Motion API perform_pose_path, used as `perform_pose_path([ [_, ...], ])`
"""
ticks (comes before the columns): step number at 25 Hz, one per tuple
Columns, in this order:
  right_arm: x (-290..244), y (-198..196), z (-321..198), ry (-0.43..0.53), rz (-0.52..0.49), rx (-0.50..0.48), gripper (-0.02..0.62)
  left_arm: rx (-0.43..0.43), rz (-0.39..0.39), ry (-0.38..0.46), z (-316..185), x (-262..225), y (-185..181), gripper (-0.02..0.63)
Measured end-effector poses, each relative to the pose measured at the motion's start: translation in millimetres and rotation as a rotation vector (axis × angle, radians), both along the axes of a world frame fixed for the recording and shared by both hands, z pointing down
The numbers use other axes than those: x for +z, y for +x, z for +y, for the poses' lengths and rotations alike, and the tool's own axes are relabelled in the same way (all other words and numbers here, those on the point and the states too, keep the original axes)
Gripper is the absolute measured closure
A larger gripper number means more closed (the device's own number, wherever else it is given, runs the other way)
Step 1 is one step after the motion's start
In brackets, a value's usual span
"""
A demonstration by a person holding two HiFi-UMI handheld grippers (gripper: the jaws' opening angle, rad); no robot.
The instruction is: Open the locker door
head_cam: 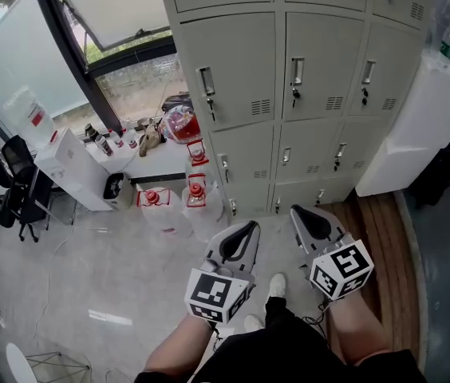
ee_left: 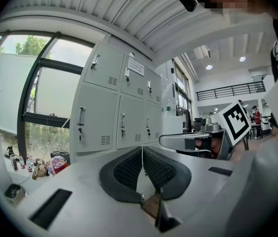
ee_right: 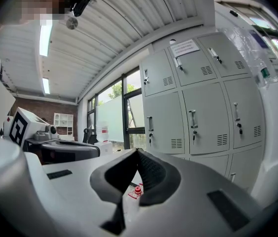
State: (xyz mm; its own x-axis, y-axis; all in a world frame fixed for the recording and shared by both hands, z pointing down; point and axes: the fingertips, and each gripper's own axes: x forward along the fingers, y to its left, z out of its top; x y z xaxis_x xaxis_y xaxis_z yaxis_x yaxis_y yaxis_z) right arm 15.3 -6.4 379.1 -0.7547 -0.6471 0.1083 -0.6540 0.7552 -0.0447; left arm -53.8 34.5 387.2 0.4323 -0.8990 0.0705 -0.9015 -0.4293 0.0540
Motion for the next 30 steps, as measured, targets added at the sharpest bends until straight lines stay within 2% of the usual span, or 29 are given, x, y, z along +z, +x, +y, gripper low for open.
perform_pose_path([
  [9,5.6,-6.3,-56.1,-0.02,0.008,-0.005,0.541,-0.003,-0.008,-0.013,-51.3,2.9,-7.2,0.584],
  [30,15.6,-5.2,-192.8,-0.052,0.024,0.014,0.541,0.027,0.023,-0.039,-183.1,13.6,2.3,0.586],
])
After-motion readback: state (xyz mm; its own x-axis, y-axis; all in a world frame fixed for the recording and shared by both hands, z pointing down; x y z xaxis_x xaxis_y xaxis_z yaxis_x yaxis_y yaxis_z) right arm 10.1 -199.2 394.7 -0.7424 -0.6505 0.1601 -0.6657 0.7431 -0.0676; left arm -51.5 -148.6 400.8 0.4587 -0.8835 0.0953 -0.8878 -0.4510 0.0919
